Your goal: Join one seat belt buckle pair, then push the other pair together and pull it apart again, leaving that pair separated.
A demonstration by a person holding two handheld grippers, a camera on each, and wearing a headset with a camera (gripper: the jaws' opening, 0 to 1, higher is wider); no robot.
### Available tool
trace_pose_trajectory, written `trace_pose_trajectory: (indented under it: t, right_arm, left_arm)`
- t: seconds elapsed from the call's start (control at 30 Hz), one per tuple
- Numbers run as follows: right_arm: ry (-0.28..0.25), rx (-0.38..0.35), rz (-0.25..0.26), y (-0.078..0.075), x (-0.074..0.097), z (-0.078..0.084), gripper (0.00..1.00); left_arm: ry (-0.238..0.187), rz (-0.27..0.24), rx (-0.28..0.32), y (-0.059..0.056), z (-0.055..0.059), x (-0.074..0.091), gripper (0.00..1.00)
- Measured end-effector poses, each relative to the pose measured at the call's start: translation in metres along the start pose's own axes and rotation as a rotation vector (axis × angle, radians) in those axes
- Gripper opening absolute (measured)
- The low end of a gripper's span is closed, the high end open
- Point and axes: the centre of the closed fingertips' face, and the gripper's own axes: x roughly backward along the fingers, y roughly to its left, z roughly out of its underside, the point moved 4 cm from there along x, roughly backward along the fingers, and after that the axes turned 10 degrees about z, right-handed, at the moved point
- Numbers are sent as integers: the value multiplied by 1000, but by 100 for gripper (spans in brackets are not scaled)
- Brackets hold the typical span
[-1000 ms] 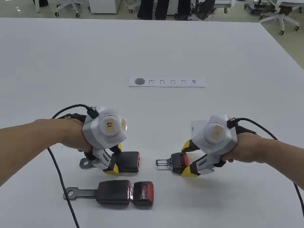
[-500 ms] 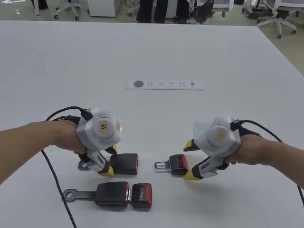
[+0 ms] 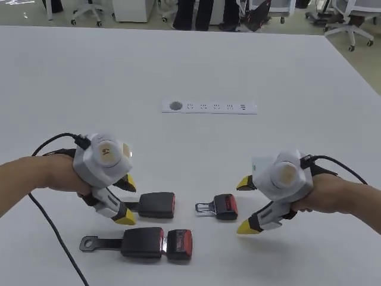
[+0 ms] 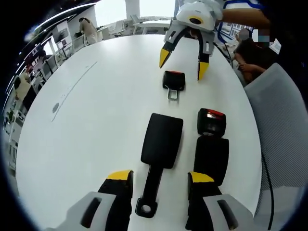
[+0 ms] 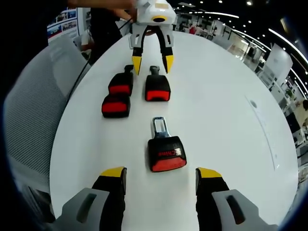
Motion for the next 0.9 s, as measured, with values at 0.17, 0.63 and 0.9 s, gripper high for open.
trace_pose_trajectory:
  t: [0.17, 0.63, 0.9]
  right_arm:
    - [-17, -21, 17, 3, 5, 2, 60]
    - [-90, -124, 85, 18, 19, 5, 69]
    - [-142, -240, 154, 26, 24, 3, 75]
  left_arm:
    - [-64, -18, 56, -3, 7, 9, 49]
    - [-272, -107, 170, -18, 31, 26, 58]
    - [-399, -172, 215, -35, 45, 25, 63]
